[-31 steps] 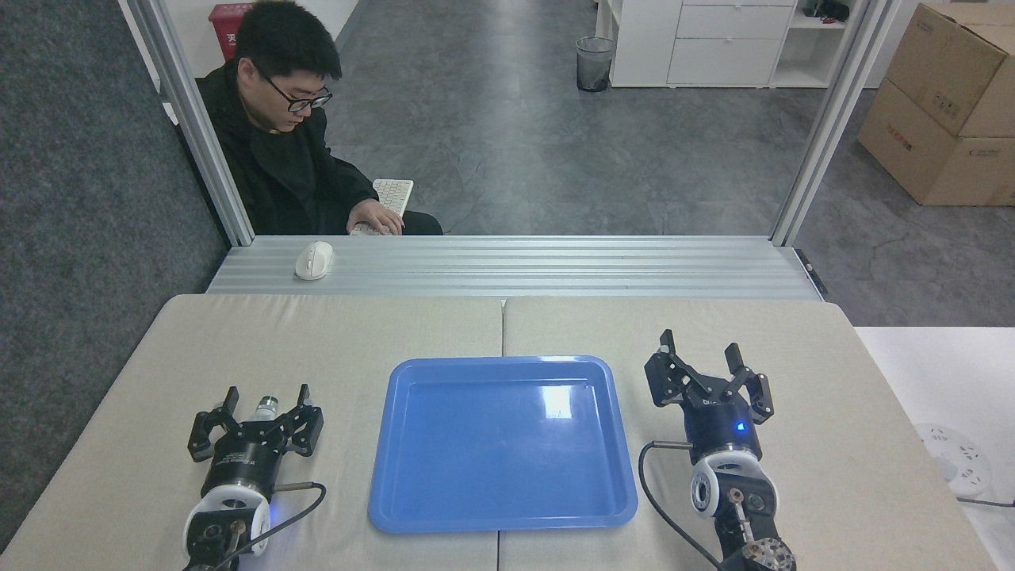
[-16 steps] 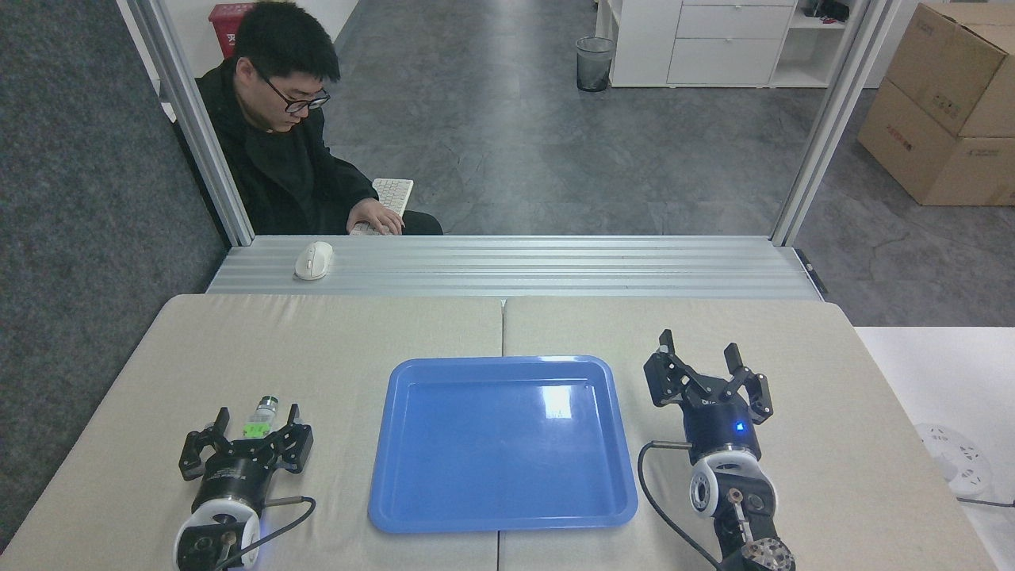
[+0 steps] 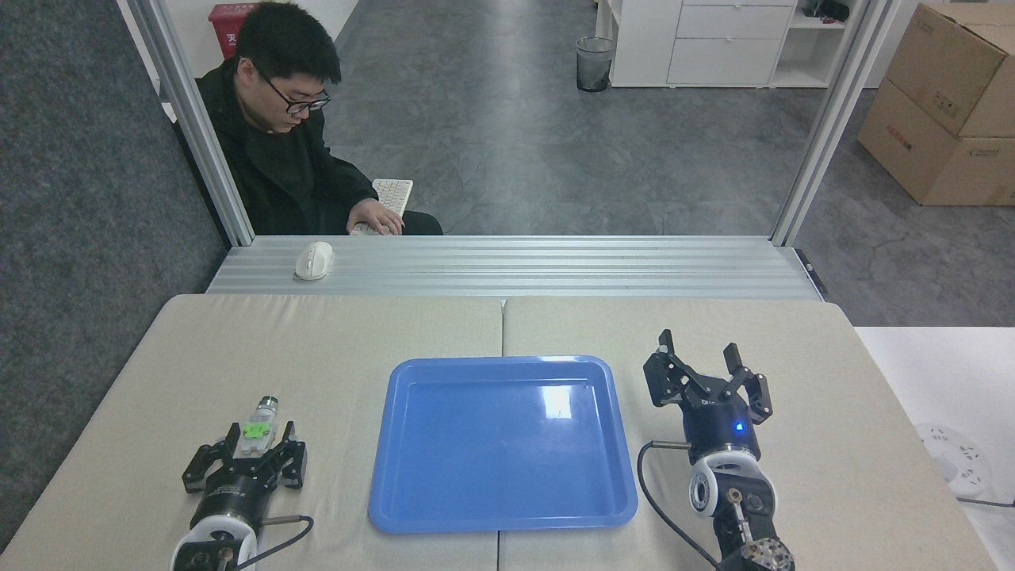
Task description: Pick up switch part and place in tray
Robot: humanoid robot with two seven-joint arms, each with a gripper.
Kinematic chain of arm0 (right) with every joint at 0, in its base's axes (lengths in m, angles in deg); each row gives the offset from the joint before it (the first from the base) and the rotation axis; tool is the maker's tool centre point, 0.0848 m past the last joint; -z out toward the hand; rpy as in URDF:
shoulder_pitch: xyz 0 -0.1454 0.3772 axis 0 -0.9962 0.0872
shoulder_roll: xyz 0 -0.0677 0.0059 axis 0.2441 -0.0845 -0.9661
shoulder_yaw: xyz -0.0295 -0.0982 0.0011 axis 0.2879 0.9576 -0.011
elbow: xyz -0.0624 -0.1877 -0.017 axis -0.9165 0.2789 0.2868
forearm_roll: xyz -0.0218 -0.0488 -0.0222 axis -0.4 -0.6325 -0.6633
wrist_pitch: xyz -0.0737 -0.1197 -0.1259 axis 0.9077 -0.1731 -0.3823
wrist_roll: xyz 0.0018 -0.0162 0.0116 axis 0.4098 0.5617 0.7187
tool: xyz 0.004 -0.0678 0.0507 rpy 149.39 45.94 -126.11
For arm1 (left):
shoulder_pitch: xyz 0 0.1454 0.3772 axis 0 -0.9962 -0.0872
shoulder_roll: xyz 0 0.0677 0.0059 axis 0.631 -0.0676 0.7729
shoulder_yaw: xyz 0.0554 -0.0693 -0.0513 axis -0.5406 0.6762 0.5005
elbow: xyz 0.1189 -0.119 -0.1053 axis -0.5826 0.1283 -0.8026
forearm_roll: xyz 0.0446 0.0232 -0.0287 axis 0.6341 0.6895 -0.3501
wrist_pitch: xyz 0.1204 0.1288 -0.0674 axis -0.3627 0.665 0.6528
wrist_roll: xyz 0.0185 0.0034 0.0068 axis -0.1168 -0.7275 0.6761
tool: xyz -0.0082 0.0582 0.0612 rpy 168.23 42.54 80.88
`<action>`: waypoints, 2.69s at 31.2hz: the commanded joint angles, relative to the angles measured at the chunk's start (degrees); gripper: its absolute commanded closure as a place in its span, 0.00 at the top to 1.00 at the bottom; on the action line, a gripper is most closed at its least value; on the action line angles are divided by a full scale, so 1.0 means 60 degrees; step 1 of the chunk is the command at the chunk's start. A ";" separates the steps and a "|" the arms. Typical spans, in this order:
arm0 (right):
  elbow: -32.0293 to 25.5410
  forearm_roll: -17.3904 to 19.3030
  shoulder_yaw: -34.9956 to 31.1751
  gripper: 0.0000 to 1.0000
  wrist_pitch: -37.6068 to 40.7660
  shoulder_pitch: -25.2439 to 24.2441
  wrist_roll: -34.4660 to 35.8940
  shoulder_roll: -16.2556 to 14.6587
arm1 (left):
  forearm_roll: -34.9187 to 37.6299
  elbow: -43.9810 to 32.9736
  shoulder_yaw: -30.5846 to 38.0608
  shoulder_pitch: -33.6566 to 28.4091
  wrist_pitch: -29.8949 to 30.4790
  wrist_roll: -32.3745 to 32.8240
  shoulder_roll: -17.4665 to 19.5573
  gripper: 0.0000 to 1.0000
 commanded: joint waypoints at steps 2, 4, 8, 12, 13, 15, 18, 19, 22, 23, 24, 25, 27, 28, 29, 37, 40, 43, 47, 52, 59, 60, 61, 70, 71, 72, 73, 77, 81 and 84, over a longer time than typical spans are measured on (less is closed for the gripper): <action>0.0000 0.0000 -0.0001 1.00 0.0001 0.0000 0.0000 0.0010 | 0.0034 0.0132 -0.0050 -0.0197 0.0403 -0.0118 0.0075 0.47; 0.0000 0.0000 -0.0001 1.00 0.0001 0.0000 0.0000 0.0010 | 0.0019 0.0118 -0.0050 -0.0197 0.0476 -0.0118 0.0075 0.35; 0.0000 0.0000 -0.0001 1.00 0.0001 0.0000 0.0000 0.0010 | -0.0127 0.0103 -0.0021 -0.0211 0.0798 -0.0205 0.0075 0.05; 0.0000 0.0000 -0.0001 1.00 0.0001 0.0000 0.0000 0.0010 | -0.0142 -0.0262 0.0008 -0.0211 0.0828 -0.0396 0.0060 0.00; 0.0000 0.0000 -0.0001 1.00 0.0001 0.0000 0.0000 0.0010 | -0.0142 -0.0524 0.0037 -0.0226 0.0828 -0.0396 0.0060 0.00; 0.0000 0.0000 -0.0001 1.00 0.0001 0.0000 0.0000 0.0010 | -0.0157 -0.1328 0.0038 -0.0284 0.0843 -0.0353 0.0016 0.00; 0.0000 0.0000 -0.0001 1.00 0.0001 0.0000 0.0000 -0.0004 | -0.0230 -0.3142 -0.0050 -0.0445 0.0930 -0.0192 -0.0057 0.00; 0.0000 0.0000 -0.0001 1.00 0.0001 0.0000 0.0000 0.0010 | -0.0259 -0.3801 -0.0050 -0.0460 0.1061 -0.0119 -0.0057 0.00; 0.0000 0.0000 -0.0001 1.00 0.0001 0.0000 0.0000 -0.0004 | -0.0288 -0.5196 -0.0152 -0.0460 0.1428 0.0567 -0.0261 0.00; 0.0000 0.0000 -0.0001 1.00 0.0001 0.0000 0.0000 0.0010 | -0.0274 -0.5446 -0.0341 -0.0446 0.1545 0.0846 -0.0451 0.00; 0.0000 0.0000 -0.0001 1.00 0.0001 0.0000 0.0000 -0.0004 | -0.0259 -0.5608 -0.0735 -0.0446 0.1662 0.1153 -0.0699 0.00; 0.0000 0.0000 -0.0001 1.00 0.0001 0.0000 0.0000 -0.0004 | -0.0245 -0.5711 -0.1174 -0.0460 0.1736 0.1316 -0.0934 0.00; 0.0000 0.0000 -0.0001 1.00 0.0001 0.0000 0.0000 -0.0004 | -0.0216 -0.5756 -0.1922 -0.0460 0.1678 0.1550 -0.1272 0.00; 0.0000 0.0000 -0.0001 1.00 0.0001 0.0000 0.0000 -0.0004 | -0.0186 -0.5727 -0.2259 -0.0489 0.1663 0.1610 -0.1403 0.00; 0.0000 0.0000 -0.0001 1.00 0.0001 0.0000 0.0000 0.0010 | -0.0128 -0.5684 -0.2523 -0.0475 0.1634 0.1625 -0.1506 0.00; 0.0000 0.0000 -0.0001 1.00 0.0001 0.0000 0.0000 -0.0004 | 0.1305 -0.3681 -0.4458 -0.0124 0.1400 0.1640 -0.2034 0.00; 0.0000 0.0000 -0.0001 1.00 0.0001 0.0000 0.0000 0.0010 | 0.2140 -0.2537 -0.4620 -0.0036 0.1385 0.1684 -0.2225 0.00; 0.0000 0.0000 -0.0001 1.00 0.0001 0.0000 0.0000 0.0010 | 0.2917 -0.1949 -0.4621 -0.0006 0.1370 0.2164 -0.2269 0.00; 0.0000 0.0000 -0.0001 1.00 0.0001 0.0000 0.0000 -0.0004 | 0.3548 -0.1597 -0.4621 -0.0035 0.1370 0.2855 -0.2240 0.00; 0.0014 0.0000 -0.0001 1.00 0.0001 0.0000 0.0000 -0.0004 | 0.3491 -0.1640 -0.4577 -0.0065 0.1385 0.2914 -0.2196 0.00; 0.0000 0.0000 -0.0001 1.00 0.0001 0.0000 0.0000 -0.0004 | 0.3447 -0.2663 -0.4518 0.0184 0.1166 0.2973 -0.2298 0.39; 0.0014 0.0000 -0.0001 1.00 0.0001 0.0000 0.0000 -0.0004 | 0.3447 -0.2912 -0.4533 0.0242 0.1005 0.2973 -0.2313 0.52; 0.0014 0.0000 -0.0001 1.00 0.0001 0.0000 0.0000 -0.0004 | 0.3432 -0.3118 -0.4533 0.0330 0.0859 0.2944 -0.2313 0.61; 0.0000 0.0000 -0.0001 1.00 0.0001 0.0000 0.0000 0.0010 | 0.3359 -0.3691 -0.4489 0.0624 -0.0284 0.2724 -0.2386 0.99; 0.0000 0.0000 -0.0001 1.00 0.0001 0.0000 0.0000 0.0010 | 0.3272 -0.3662 -0.4460 0.0638 -0.0372 0.2709 -0.2372 0.99; 0.0000 0.0000 -0.0001 1.00 0.0001 0.0000 0.0000 0.0010 | 0.3155 -0.3662 -0.4431 0.0653 -0.0431 0.2709 -0.2357 1.00; 0.0000 0.0000 -0.0001 1.00 0.0001 0.0000 0.0000 0.0010 | 0.2951 -0.3662 -0.4343 0.0653 -0.0490 0.2680 -0.2299 1.00; 0.0000 0.0000 -0.0001 1.00 0.0001 0.0000 0.0000 0.0010 | 0.1941 -0.3618 -0.3364 0.0595 -0.0710 0.2533 -0.2181 1.00; 0.0000 0.0000 -0.0001 1.00 0.0001 0.0000 0.0000 0.0010 | 0.1002 -0.3107 -0.2119 0.0609 -0.0725 0.2490 -0.2093 1.00; 0.0000 0.0000 -0.0001 1.00 0.0001 0.0000 0.0000 0.0010 | 0.0839 -0.2755 -0.1561 0.0624 -0.0725 0.2184 -0.1962 1.00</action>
